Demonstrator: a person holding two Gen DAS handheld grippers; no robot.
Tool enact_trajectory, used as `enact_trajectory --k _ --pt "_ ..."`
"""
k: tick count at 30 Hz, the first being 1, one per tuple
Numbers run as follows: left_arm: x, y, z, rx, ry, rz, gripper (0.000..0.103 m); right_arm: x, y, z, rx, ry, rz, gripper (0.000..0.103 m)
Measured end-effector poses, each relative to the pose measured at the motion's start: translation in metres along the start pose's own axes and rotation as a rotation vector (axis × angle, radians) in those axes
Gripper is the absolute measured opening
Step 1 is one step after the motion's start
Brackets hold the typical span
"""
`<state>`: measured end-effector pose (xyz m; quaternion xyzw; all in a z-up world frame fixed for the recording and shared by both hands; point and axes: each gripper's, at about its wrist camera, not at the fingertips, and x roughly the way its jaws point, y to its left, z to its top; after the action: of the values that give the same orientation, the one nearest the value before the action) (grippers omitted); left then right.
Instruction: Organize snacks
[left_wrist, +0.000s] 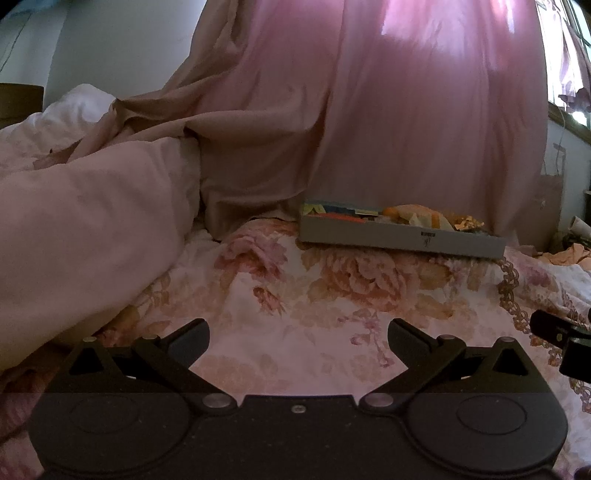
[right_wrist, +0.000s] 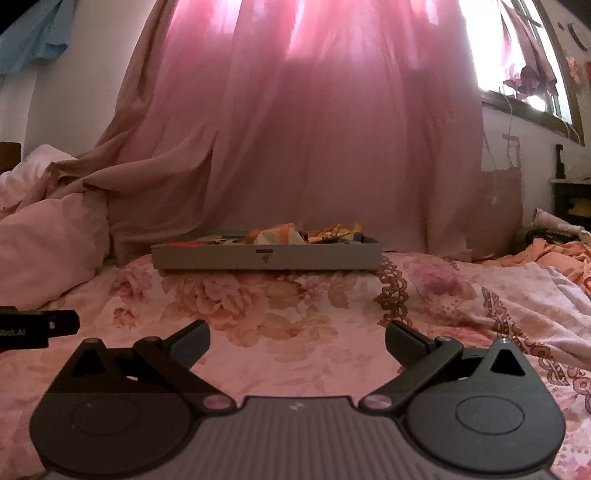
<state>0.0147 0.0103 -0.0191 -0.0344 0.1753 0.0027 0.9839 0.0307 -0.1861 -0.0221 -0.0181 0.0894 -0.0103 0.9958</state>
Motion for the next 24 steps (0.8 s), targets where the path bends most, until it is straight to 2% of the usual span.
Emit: enact_trajectory --k 24 --pt "0.0009 -0.0002 -0.0016 -0.001 0.003 0.006 0.102 0.0003 -0.0001 -0.0003 -0.009 -0.003 0.002 0.103"
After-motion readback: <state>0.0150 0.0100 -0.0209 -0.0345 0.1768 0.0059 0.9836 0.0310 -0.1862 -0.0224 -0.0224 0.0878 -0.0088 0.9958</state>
